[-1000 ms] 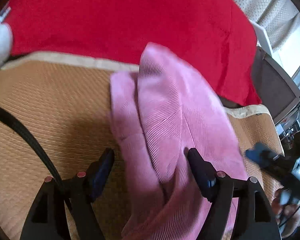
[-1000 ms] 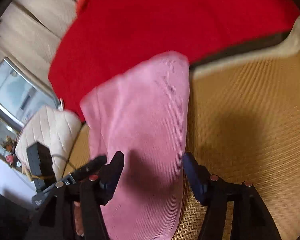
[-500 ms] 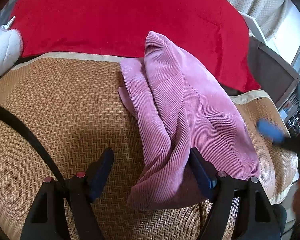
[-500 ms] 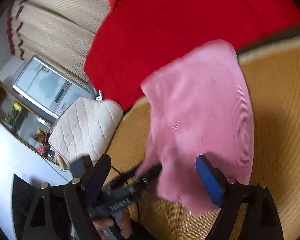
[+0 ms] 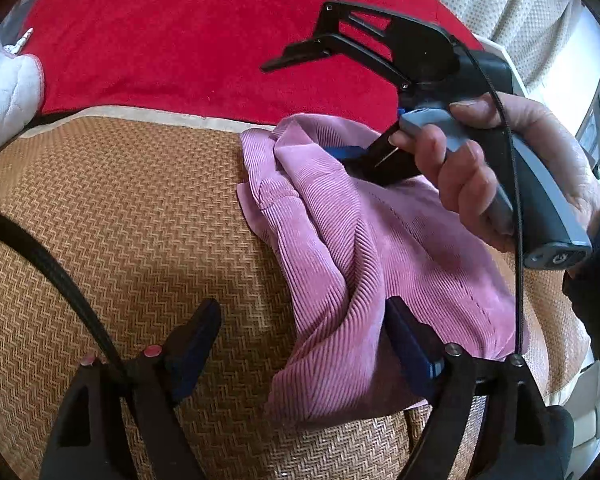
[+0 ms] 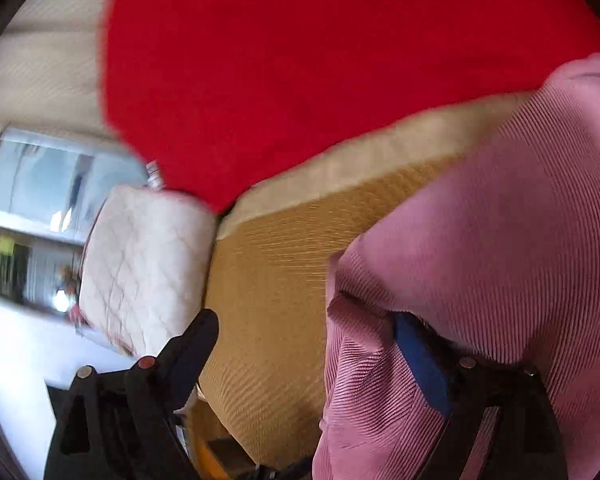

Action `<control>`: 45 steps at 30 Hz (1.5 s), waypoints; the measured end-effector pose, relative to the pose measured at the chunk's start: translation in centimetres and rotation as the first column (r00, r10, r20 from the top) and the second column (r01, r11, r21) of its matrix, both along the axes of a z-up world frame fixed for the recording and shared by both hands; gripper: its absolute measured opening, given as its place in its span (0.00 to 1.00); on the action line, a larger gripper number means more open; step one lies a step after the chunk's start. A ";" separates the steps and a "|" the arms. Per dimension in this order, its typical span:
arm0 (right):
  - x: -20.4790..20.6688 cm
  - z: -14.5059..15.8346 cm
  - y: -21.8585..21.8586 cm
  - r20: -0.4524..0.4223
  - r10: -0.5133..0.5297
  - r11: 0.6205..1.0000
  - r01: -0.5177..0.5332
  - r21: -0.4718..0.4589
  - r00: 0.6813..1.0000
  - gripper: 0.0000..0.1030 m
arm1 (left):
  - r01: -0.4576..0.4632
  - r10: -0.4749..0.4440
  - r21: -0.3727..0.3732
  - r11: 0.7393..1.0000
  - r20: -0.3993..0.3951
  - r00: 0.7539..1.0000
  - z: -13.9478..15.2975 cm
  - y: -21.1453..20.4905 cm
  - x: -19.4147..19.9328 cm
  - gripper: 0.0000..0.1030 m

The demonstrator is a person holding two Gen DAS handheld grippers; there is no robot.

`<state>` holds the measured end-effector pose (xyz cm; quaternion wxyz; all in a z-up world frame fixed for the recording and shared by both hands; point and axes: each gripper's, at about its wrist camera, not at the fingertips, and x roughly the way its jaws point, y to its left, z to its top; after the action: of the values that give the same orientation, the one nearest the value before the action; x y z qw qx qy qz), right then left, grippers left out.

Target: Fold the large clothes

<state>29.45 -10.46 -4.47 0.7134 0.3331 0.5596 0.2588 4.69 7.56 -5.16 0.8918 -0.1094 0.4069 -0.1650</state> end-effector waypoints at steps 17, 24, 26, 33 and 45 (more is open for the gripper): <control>-21.8 5.0 -10.1 0.228 -0.124 0.990 0.134 -0.030 0.966 0.95 | -0.086 0.085 0.080 0.993 0.013 0.996 2.5 -0.2 -2.2 0.88; -28.1 10.4 -9.1 0.467 -0.064 0.968 0.168 -0.185 0.882 0.95 | -0.146 0.136 0.173 0.974 0.067 0.988 5.5 0.2 -6.2 0.88; -30.9 10.3 -9.4 0.501 -0.045 0.938 0.209 -0.276 0.864 0.95 | -0.166 0.152 0.188 0.968 0.086 0.985 5.9 0.3 -6.9 0.88; -35.3 9.3 -8.7 0.536 -0.016 0.810 0.325 -0.488 0.844 0.99 | -0.211 0.175 0.296 0.932 0.143 0.974 7.4 -1.8 -9.7 0.90; -34.7 9.7 -7.8 0.554 0.010 0.690 0.395 -0.606 0.832 1.00 | -0.224 0.185 0.311 0.923 0.151 0.971 8.3 -2.6 -10.5 0.92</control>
<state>-5.24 -18.31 5.20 0.9315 0.0150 0.3623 0.0274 -5.85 4.95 3.10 0.9325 0.0076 0.3611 -0.0075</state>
